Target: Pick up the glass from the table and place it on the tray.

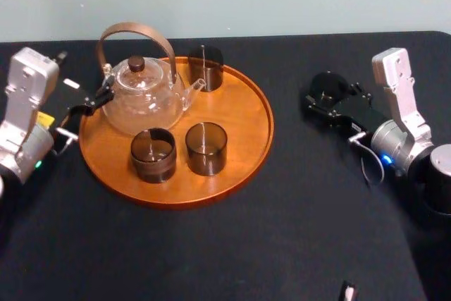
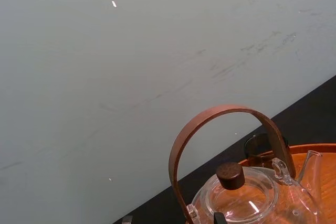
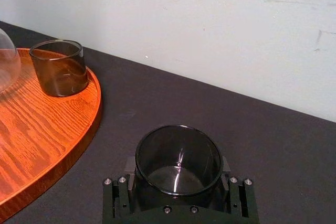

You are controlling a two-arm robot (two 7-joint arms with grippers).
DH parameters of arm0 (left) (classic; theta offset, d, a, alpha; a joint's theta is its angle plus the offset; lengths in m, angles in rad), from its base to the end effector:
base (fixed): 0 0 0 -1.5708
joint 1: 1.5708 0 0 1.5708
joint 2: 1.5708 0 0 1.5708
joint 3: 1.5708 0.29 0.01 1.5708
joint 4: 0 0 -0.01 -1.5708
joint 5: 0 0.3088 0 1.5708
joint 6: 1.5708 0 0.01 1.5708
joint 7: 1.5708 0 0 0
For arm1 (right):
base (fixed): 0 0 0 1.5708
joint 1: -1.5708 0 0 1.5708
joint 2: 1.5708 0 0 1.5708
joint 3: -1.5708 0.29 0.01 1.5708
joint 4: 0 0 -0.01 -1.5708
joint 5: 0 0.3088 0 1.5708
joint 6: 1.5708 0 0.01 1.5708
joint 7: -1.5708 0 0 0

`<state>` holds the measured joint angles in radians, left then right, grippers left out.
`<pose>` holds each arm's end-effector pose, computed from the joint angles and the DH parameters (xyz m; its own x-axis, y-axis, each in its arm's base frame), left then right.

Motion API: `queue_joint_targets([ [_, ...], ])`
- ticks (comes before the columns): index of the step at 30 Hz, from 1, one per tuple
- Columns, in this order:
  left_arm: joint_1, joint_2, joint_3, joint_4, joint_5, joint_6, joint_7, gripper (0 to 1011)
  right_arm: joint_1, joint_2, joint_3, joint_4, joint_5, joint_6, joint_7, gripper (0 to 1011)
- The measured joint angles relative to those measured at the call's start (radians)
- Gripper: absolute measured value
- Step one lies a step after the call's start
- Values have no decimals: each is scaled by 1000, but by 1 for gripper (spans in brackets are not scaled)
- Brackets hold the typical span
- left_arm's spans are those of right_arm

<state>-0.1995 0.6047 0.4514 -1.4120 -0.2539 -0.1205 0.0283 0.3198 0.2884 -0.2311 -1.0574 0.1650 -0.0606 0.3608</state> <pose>0.3581 0.0827 -0.3023 0.2923 0.8803 0.3738 -0.9553 0.2873 0.0703 0.4044 -0.0673 -0.3447 0.4362 -0.8935 0.1066 0.8854 0.4050 -0.2283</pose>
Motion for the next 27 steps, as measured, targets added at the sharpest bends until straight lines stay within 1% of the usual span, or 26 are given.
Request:
queue_joint_targets([
  [18, 0, 0, 0, 0, 0, 0, 0, 1001, -4, 3, 0, -6, 1, -1, 6, 908],
  [21, 0, 0, 0, 0, 0, 0, 0, 1001, -11, 9, -4, -28, 4, -2, 16, 908],
  [25, 0, 0, 0, 0, 0, 0, 0, 1001, -27, 19, -14, -81, 5, 4, 22, 908],
  [27, 0, 0, 0, 0, 0, 0, 0, 1001, -31, 22, -16, -95, 6, 7, 24, 908],
])
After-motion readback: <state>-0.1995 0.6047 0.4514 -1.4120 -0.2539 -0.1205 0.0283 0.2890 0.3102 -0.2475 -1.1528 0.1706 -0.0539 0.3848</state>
